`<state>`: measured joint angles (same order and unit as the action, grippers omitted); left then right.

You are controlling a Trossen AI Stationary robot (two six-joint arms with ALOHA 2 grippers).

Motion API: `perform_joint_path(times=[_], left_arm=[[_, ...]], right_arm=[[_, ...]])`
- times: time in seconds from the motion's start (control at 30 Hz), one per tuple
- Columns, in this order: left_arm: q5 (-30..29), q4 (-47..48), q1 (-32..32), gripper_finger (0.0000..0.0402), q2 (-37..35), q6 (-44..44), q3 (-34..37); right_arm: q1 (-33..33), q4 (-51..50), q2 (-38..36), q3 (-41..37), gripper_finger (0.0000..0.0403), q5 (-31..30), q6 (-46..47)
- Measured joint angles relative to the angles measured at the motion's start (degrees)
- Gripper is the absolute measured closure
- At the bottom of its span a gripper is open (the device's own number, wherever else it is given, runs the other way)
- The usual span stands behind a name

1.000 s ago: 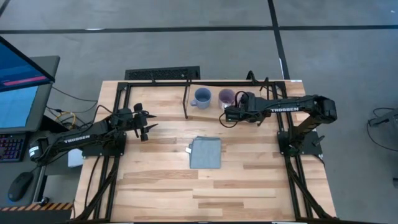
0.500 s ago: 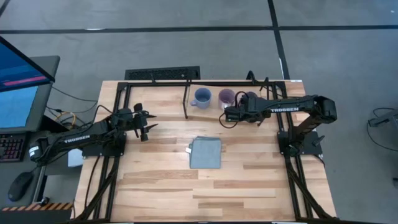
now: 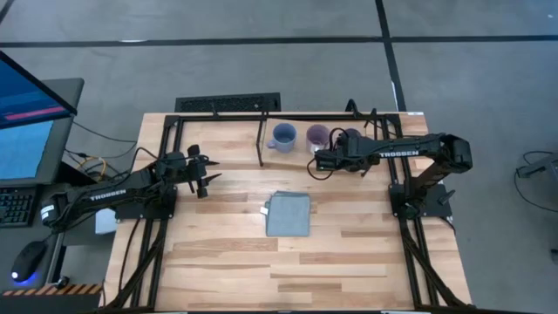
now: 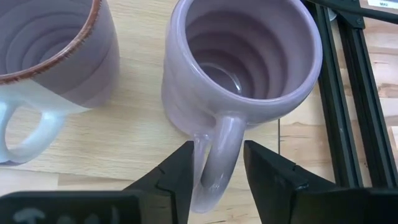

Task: Stack small to large cups/mugs on shelf
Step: Put the violet cup on the shelf

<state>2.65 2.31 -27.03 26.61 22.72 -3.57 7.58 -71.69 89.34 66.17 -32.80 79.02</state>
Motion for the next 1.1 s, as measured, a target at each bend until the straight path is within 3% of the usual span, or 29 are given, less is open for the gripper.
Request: perform_joint_path(times=[1.1], left_arm=[[-0.01,0.00,0.00,0.0228,0.00,0.00,0.00]], right_arm=[[-1.22,-0.25,0.00,0.00,0.0242,6.01,-7.51]])
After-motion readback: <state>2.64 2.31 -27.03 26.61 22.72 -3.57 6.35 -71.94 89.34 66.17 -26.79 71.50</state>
